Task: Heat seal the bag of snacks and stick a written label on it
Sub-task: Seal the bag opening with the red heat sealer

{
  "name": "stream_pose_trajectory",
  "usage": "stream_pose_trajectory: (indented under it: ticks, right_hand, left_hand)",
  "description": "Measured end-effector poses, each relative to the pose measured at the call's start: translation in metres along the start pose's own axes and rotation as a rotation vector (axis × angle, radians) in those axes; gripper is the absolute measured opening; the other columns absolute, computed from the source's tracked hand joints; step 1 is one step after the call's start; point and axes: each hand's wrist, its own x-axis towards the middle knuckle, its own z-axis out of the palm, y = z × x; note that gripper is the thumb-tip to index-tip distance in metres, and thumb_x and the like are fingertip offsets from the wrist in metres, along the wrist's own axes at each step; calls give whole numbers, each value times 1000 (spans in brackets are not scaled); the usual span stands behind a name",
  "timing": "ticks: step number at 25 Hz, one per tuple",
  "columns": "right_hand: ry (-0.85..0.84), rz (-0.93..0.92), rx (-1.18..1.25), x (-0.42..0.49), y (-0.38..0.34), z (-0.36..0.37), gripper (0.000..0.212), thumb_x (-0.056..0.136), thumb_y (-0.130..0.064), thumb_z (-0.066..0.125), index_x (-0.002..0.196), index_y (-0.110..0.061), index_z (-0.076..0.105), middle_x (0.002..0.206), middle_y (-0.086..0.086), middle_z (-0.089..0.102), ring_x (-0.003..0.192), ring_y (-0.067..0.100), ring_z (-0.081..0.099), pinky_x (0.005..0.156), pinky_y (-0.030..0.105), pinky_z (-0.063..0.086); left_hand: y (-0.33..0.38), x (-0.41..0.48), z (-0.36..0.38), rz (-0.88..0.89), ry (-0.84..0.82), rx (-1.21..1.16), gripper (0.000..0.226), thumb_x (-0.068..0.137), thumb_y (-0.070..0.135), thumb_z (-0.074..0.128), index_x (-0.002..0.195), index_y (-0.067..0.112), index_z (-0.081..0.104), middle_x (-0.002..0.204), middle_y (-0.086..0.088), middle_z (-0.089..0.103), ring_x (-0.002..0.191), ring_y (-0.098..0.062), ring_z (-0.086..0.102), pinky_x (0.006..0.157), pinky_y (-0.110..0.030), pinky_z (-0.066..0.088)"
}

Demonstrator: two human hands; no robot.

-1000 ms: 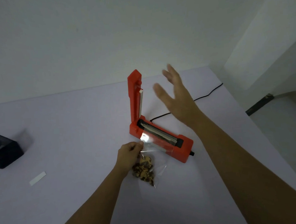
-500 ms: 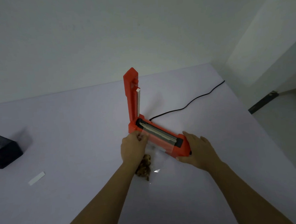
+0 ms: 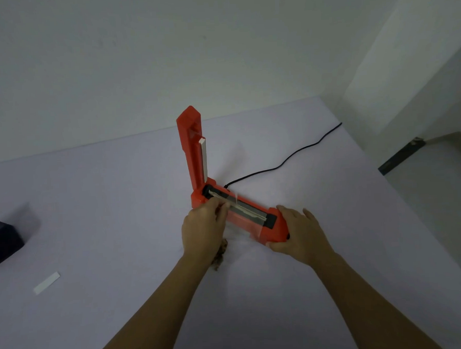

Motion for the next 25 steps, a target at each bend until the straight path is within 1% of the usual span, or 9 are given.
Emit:
stream_pose_trajectory:
  ticks: [9, 11, 14, 17, 19, 21, 23, 24, 25]
  right_hand:
    - [-11, -6, 1, -1, 1, 0, 93, 69, -53, 71, 141, -13, 27, 141, 4, 43, 128, 19, 42, 114, 39, 11]
    - [-17, 3, 29, -1, 1, -1, 94, 68, -52, 72, 141, -13, 27, 140, 5, 44, 125, 21, 44, 113, 40, 20]
    - [-11, 7, 65, 0, 3, 0, 94, 67, -49, 74, 141, -12, 28, 138, 7, 46, 119, 26, 48, 105, 40, 35]
    - [-36, 14, 49, 1, 4, 1, 96, 68, -48, 74, 142, -11, 26, 139, 8, 45, 121, 26, 47, 103, 38, 36]
    - [-18, -2, -24, -1, 1, 0, 98, 70, -47, 73, 143, -8, 21, 143, 12, 39, 128, 28, 41, 108, 40, 28]
    - [159, -71, -85, -10, -8, 4, 97, 68, -42, 76, 142, -4, 25, 144, 17, 37, 130, 30, 39, 107, 45, 29]
    - [394, -120, 134, -30, -27, 17, 76, 69, -31, 77, 132, -8, 41, 133, 14, 48, 120, 26, 48, 100, 37, 40]
    - [398, -120, 324, -43, -45, 26, 59, 74, -27, 75, 124, -14, 47, 125, 7, 53, 114, 17, 51, 96, 28, 43]
    - [328, -111, 510, -55, -64, 35, 43, 79, -25, 70, 117, -22, 51, 117, 0, 57, 108, 8, 53, 92, 19, 44]
  left_hand:
    - [11, -9, -5, 139, 42, -64, 16, 89, 24, 60, 87, 9, 66, 73, -5, 71, 59, -17, 65, 59, -24, 52]
    - [13, -14, -6, 172, 49, -61, 15, 89, 23, 59, 88, 9, 65, 72, -4, 70, 54, -17, 64, 55, -27, 55]
    - [17, -19, -16, 171, 88, -85, 8, 88, 16, 60, 89, 8, 61, 72, -4, 67, 45, -16, 61, 49, -14, 49]
    - [8, -17, -29, 145, 83, -46, 11, 89, 19, 58, 90, 8, 61, 73, -5, 68, 50, -18, 63, 51, -16, 48]
    - [-4, -18, -39, 70, 86, -31, 16, 91, 24, 55, 93, 9, 60, 74, -5, 69, 56, -19, 62, 56, -26, 52]
    - [-16, -27, -53, -91, 94, -76, 16, 93, 27, 52, 93, 12, 57, 74, 1, 67, 54, -16, 58, 56, -27, 50]
    - [-27, -41, -64, -285, 101, -164, 14, 93, 29, 50, 89, 17, 55, 73, 5, 65, 50, -13, 55, 54, -26, 49]
    - [-32, -50, -69, -376, 112, -213, 14, 94, 30, 50, 87, 18, 54, 72, 6, 66, 50, -15, 56, 54, -29, 50]
    - [-38, -58, -70, -458, 122, -258, 16, 94, 31, 49, 85, 18, 55, 72, 6, 67, 52, -17, 58, 56, -32, 52]
